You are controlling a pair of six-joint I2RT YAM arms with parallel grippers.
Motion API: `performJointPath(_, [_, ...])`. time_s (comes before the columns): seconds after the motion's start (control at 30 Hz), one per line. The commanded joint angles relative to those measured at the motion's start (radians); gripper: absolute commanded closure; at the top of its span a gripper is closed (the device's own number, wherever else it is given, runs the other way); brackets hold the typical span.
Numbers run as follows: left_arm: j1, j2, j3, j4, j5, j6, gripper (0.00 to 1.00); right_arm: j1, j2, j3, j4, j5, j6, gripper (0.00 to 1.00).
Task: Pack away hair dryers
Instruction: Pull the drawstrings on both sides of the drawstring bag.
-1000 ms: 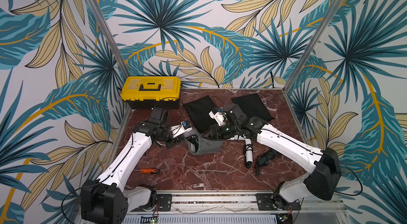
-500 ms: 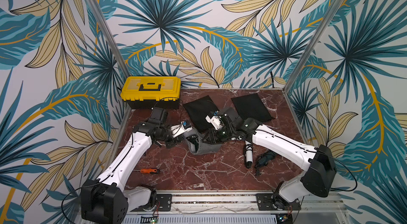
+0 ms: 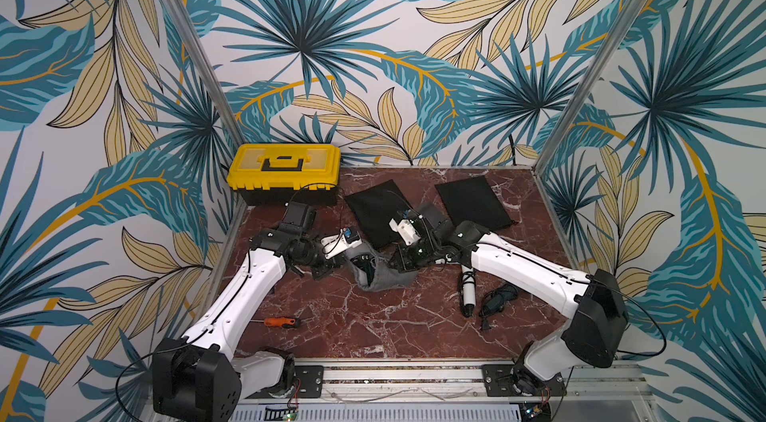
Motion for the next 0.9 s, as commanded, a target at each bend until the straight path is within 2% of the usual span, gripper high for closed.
performJointPath(0.0, [-0.001,-0.008,0.051,-0.006,0.002,-0.008,1.0,0.005,-0.026,0.016,-0.038,0.065,-0.018,1.0])
performJointPath(0.13, [-0.001,-0.014,0.051,-0.012,-0.013,-0.005,1.0,0.005,-0.039,0.023,-0.053,0.119,-0.017,1.0])
performJointPath(0.47, [-0.002,-0.072,0.127,-0.13,-0.049,0.036,1.0,-0.019,-0.128,0.118,-0.193,0.361,-0.011,1.0])
performJointPath(0.73, [-0.002,-0.124,0.15,-0.182,-0.076,0.073,1.0,-0.082,-0.166,0.144,-0.251,0.417,-0.01,1.0])
performJointPath(0.87, [-0.001,-0.134,0.158,-0.185,-0.151,0.082,1.0,-0.116,-0.183,0.174,-0.285,0.449,-0.017,1.0])
